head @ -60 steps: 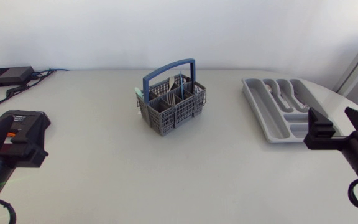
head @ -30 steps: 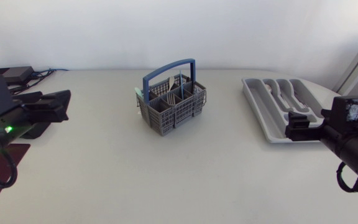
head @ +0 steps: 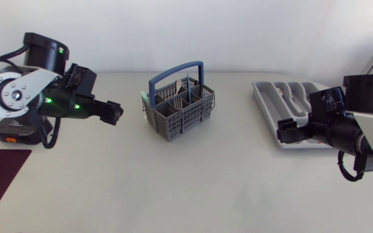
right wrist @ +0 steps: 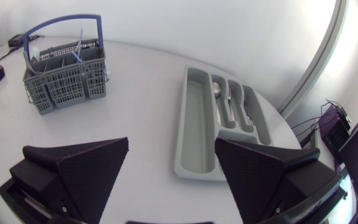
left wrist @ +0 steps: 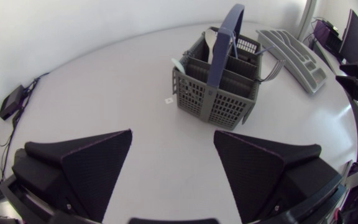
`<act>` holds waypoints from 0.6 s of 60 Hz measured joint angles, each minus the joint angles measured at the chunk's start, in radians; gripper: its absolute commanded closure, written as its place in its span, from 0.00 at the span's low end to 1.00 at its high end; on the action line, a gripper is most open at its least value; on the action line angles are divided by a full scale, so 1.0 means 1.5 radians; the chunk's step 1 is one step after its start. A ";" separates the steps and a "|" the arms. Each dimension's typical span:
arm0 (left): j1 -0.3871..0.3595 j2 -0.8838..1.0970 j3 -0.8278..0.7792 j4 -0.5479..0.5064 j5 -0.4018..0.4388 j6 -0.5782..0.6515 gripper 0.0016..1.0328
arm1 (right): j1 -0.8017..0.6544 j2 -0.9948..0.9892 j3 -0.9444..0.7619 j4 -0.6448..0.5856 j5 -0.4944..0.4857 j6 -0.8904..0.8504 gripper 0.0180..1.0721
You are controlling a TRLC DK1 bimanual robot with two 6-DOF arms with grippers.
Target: Unload the cutlery basket into the drawer organizer.
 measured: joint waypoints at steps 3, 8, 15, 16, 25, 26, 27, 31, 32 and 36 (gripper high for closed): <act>-0.001 0.028 0.018 0.003 0.023 0.002 0.11 | 0.007 0.009 0.011 -0.016 0.000 -0.007 0.05; -0.002 0.061 0.033 0.025 0.059 0.003 0.11 | 0.017 0.022 0.028 -0.038 -0.004 -0.013 0.05; -0.014 0.088 0.039 0.080 0.087 0.010 0.12 | 0.025 0.039 0.044 -0.057 -0.015 -0.014 0.05; -0.016 0.090 0.039 0.090 0.093 0.010 0.12 | 0.026 0.041 0.046 -0.058 -0.020 -0.014 0.05; -0.035 0.113 0.053 0.150 0.114 0.010 0.12 | 0.026 0.045 0.047 -0.060 -0.092 -0.014 0.05; -0.037 0.117 0.054 0.160 0.114 0.010 0.13 | 0.026 0.046 0.047 -0.060 -0.098 -0.014 0.05; -0.040 0.121 0.056 0.168 0.115 0.010 0.14 | 0.026 0.047 0.048 -0.060 -0.100 -0.014 0.05; -0.048 0.137 0.065 0.195 0.117 0.010 0.17 | 0.026 0.056 0.049 -0.059 -0.108 -0.014 0.05; -0.050 0.142 0.068 0.199 0.117 0.010 0.18 | 0.026 0.059 0.049 -0.060 -0.108 -0.014 0.05; -0.056 0.168 0.082 0.221 0.120 0.010 0.23 | 0.028 0.067 0.049 -0.059 -0.109 -0.014 0.05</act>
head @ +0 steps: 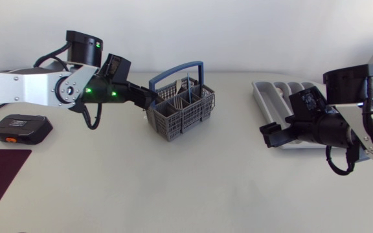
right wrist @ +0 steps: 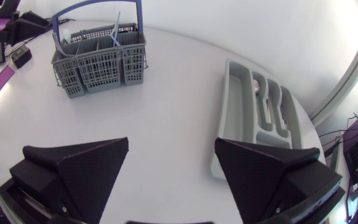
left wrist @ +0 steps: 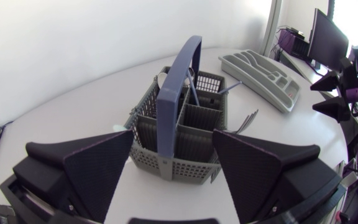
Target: Unload the cutlery basket into the drawer organizer.
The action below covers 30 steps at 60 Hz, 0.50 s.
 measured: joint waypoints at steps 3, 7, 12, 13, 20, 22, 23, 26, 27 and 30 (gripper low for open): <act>-0.003 0.018 0.006 0.019 0.001 0.000 0.28 | 0.005 0.004 0.000 0.000 -0.001 0.000 0.05; -0.005 0.042 0.015 0.036 0.000 0.000 0.34 | 0.013 0.006 0.000 0.000 -0.002 0.000 0.05; -0.005 0.069 0.029 0.044 -0.001 0.000 0.45 | 0.021 0.007 0.000 0.000 -0.002 -0.001 0.05; -0.005 0.075 0.032 0.046 -0.001 0.000 0.45 | 0.022 0.007 0.000 0.000 -0.002 -0.003 0.05; -0.005 0.097 0.041 0.057 -0.002 0.000 0.58 | 0.027 0.007 0.000 0.000 -0.002 -0.005 0.05; -0.005 0.099 0.041 0.058 -0.002 0.000 0.64 | 0.028 0.006 0.000 0.000 -0.002 -0.006 0.05; -0.005 0.100 0.041 0.058 -0.002 0.000 0.67 | 0.028 0.007 0.000 0.000 -0.002 -0.006 0.05; -0.005 0.100 0.041 0.058 -0.002 0.001 0.79 | 0.029 0.007 0.000 0.000 -0.002 -0.011 0.05; -0.005 0.100 0.041 0.058 -0.002 0.002 0.83 | 0.029 0.006 0.000 0.000 -0.002 -0.013 0.05; -0.005 0.100 0.041 0.058 -0.002 0.003 0.92 | 0.030 0.006 0.000 0.000 -0.001 -0.015 0.05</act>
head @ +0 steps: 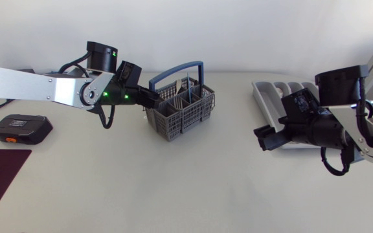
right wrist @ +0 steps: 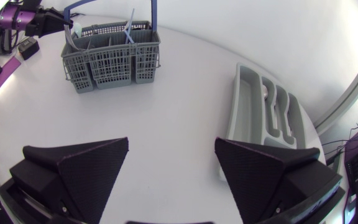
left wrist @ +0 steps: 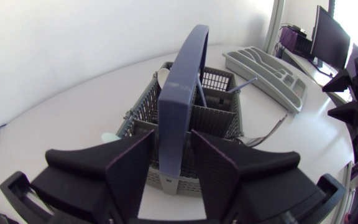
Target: Unload the cutlery basket into the drawer organizer.
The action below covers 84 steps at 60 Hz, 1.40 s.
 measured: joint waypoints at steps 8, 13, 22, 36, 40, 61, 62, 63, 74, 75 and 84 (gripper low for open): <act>0.000 0.000 0.000 -0.001 0.000 0.010 0.97 | 0.008 -0.001 0.000 -0.001 0.003 0.000 0.05; 0.000 -0.006 -0.003 -0.006 0.003 0.022 0.97 | 0.013 -0.005 0.000 -0.009 0.007 0.000 0.05; 0.005 -0.048 -0.040 -0.032 0.015 0.035 0.97 | 0.021 -0.019 0.000 -0.020 0.013 0.000 0.05; 0.047 -0.149 -0.111 -0.121 0.072 0.067 0.97 | 0.034 -0.053 0.000 -0.042 0.021 0.000 0.05; 0.054 -0.193 -0.144 -0.141 0.078 0.077 0.97 | 0.039 -0.064 0.000 -0.052 0.025 0.000 0.05; 0.052 -0.418 -0.322 -0.201 0.097 0.119 0.80 | 0.072 -0.093 0.000 -0.068 0.043 0.000 0.05; 0.052 -0.425 -0.330 -0.200 0.098 0.122 0.74 | 0.073 -0.093 0.000 -0.068 0.045 0.000 0.05; 0.052 -0.431 -0.335 -0.198 0.099 0.122 0.70 | 0.075 -0.093 0.000 -0.068 0.045 0.000 0.05; 0.069 -0.483 -0.369 -0.212 0.100 0.138 0.36 | 0.094 -0.084 0.000 -0.064 0.052 0.000 0.05; 0.072 -0.488 -0.370 -0.216 0.100 0.139 0.36 | 0.095 -0.081 0.000 -0.062 0.052 0.000 0.05; 0.111 -0.556 -0.374 -0.257 0.100 0.157 0.36 | 0.097 -0.031 0.014 -0.049 0.052 0.000 0.06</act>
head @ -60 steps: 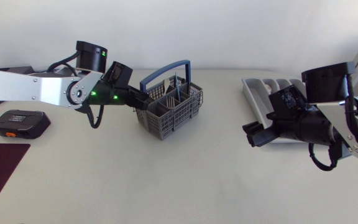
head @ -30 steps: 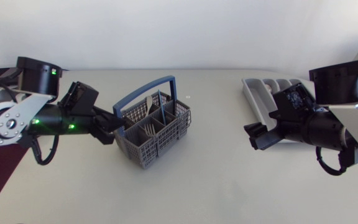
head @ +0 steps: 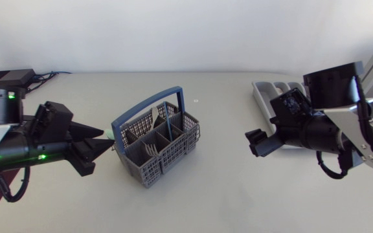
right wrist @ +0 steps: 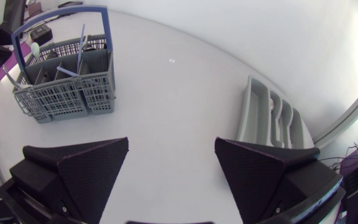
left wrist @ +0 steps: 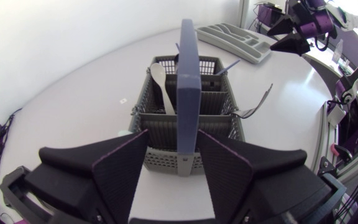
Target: Unload the cutlery basket into the drawer organizer.
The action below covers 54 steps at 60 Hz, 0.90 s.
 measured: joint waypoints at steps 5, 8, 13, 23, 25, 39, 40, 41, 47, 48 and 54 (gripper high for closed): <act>0.022 -0.040 0.000 -0.028 0.007 0.010 0.37 | 0.008 0.035 0.016 0.005 0.000 0.000 0.10; 0.033 -0.055 0.000 -0.041 0.010 0.018 0.43 | 0.013 0.058 0.028 0.013 0.000 0.000 0.10; 0.050 -0.059 -0.003 -0.046 0.012 0.029 0.48 | 0.022 0.095 0.046 0.024 -0.001 0.001 0.11; 0.109 -0.033 -0.020 -0.046 0.012 0.047 0.72 | 0.028 0.177 0.086 0.049 -0.018 0.003 0.30; 0.123 -0.022 -0.022 -0.046 0.012 0.051 0.77 | 0.028 0.195 0.095 0.053 -0.023 0.006 0.36; 0.150 0.043 -0.025 -0.030 0.027 0.069 0.97 | 0.028 0.278 0.146 0.091 -0.097 0.028 0.87; 0.149 0.047 -0.026 -0.027 0.028 0.070 0.97 | 0.028 0.283 0.149 0.093 -0.102 0.029 0.88; 0.149 0.051 -0.026 -0.022 0.029 0.070 0.97 | 0.028 0.289 0.154 0.097 -0.109 0.031 0.88; 0.143 0.080 -0.026 -0.008 0.029 0.069 0.97 | 0.030 0.323 0.180 0.107 -0.127 0.036 0.91; 0.141 0.085 -0.026 -0.006 0.029 0.069 0.97 | 0.031 0.329 0.184 0.108 -0.130 0.036 0.91; 0.116 0.127 -0.026 0.015 0.029 0.069 0.97 | 0.033 0.369 0.214 0.116 -0.144 0.040 0.91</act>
